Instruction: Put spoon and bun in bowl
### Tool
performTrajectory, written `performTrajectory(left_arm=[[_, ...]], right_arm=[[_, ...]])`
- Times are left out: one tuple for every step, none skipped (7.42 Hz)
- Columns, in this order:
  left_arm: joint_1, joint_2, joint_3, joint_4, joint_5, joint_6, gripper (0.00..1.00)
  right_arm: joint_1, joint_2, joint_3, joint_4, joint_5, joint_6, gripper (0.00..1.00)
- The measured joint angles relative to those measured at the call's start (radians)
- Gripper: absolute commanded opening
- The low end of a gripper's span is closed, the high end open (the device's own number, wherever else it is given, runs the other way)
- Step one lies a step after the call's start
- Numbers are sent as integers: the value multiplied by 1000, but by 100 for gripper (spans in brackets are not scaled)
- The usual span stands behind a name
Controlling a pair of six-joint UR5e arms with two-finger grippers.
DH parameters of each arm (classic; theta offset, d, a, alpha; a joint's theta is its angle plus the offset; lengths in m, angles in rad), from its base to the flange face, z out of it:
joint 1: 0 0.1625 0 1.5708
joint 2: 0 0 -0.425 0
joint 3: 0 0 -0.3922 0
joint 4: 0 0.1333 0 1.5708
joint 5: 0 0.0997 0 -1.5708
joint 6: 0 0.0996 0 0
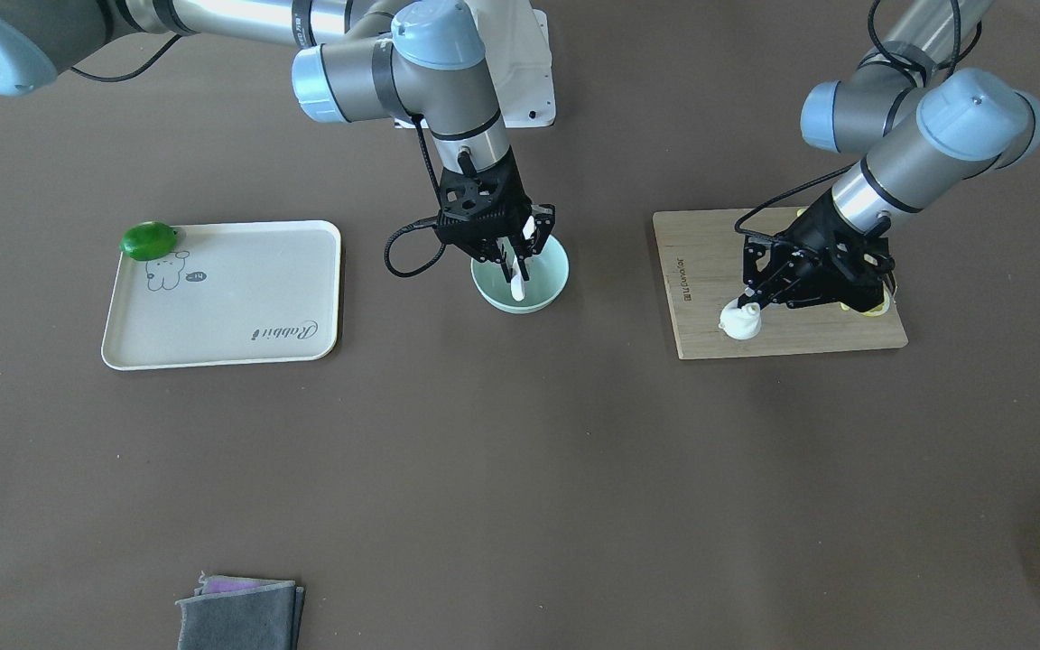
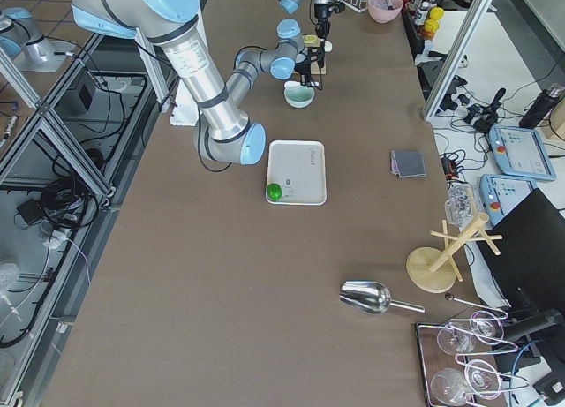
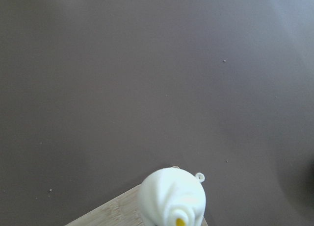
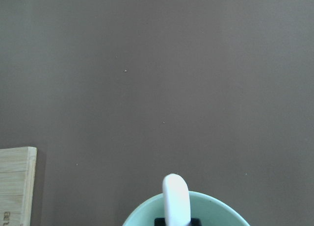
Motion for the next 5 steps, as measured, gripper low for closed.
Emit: performTrajectory(left_arm=[[0, -1, 2, 0, 0, 0, 0], [1, -3, 4, 1, 1, 0, 0], [1, -9, 7, 2, 2, 0, 0], [2, -20, 11, 3, 3, -9, 0], [4, -47, 21, 2, 4, -41, 0]], right_arm=[[-1, -1, -6, 0, -3, -4, 99], [-1, -3, -9, 0, -4, -5, 100], [-1, -4, -10, 1, -4, -5, 100], [2, -5, -7, 1, 0, -5, 100], [16, -7, 1, -1, 21, -8, 100]])
